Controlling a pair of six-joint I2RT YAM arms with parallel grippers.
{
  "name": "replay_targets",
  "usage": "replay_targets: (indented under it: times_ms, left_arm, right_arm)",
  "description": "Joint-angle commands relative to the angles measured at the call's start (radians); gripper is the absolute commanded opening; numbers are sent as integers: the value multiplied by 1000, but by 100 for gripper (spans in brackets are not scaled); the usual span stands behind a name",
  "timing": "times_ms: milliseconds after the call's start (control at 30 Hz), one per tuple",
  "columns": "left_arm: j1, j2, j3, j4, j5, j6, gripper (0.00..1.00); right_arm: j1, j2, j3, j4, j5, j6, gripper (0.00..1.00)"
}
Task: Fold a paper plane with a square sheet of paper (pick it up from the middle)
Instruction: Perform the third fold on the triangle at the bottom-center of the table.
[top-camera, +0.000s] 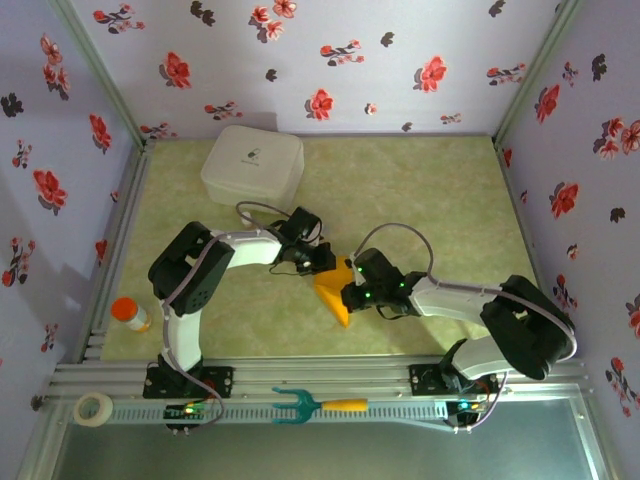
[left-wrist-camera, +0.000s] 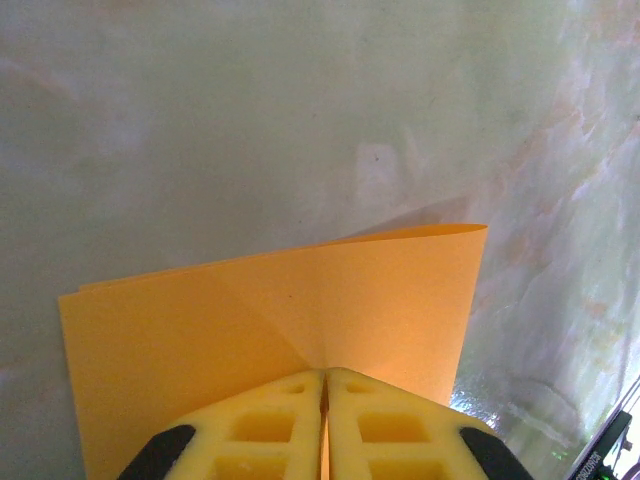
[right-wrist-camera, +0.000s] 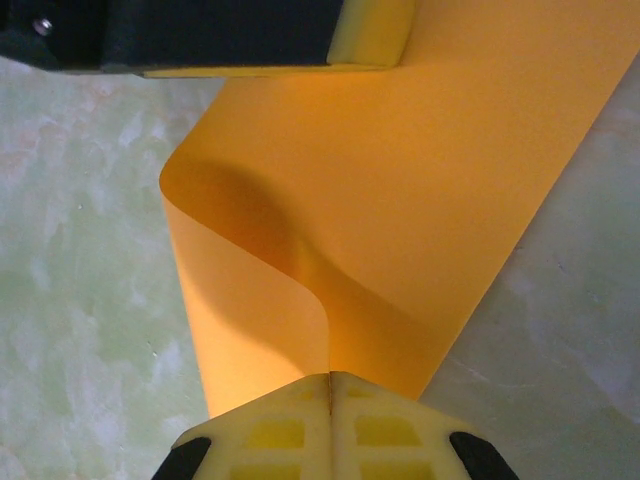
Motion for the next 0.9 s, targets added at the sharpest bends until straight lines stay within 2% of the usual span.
replay_targets:
  times_ms: [0,867]
  left_arm:
    - [-4,-14,-22,-48,-33,-5,11]
    - [-4,-21,-24,-47,-31,-8,11]
  right_arm:
    - [-8,11,26,-27,26,6,2]
    - [-8,48,45,-44,29,5,2]
